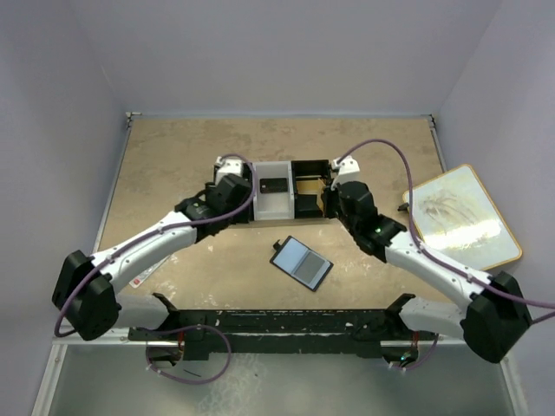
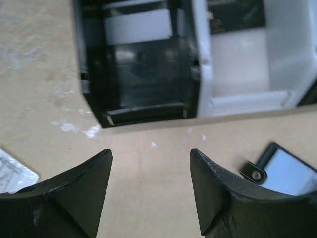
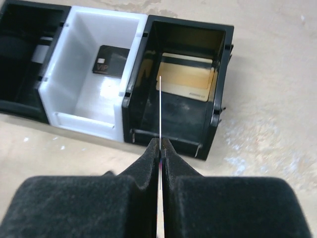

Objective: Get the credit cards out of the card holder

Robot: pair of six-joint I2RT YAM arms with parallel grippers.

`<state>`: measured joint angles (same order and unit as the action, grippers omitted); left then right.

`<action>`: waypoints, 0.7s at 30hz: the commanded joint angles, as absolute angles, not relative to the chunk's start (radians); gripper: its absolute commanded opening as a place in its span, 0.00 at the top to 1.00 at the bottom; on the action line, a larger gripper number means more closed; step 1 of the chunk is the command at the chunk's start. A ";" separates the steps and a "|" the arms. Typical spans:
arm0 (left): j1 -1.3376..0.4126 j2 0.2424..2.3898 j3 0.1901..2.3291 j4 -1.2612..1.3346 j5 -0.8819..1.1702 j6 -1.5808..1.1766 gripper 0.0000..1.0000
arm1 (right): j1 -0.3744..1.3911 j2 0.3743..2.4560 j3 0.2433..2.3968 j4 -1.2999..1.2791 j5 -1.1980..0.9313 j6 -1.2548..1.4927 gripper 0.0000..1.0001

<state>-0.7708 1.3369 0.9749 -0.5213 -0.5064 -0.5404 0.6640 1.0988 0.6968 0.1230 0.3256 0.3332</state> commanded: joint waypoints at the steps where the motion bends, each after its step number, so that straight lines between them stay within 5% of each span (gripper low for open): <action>1: -0.597 1.242 0.970 -0.534 -0.415 -0.485 0.37 | 0.644 1.216 0.829 0.100 0.342 0.112 1.00; 21: -0.499 1.085 0.876 -0.521 -0.584 -0.425 0.32 | 0.590 1.684 1.191 0.066 0.300 -0.302 1.00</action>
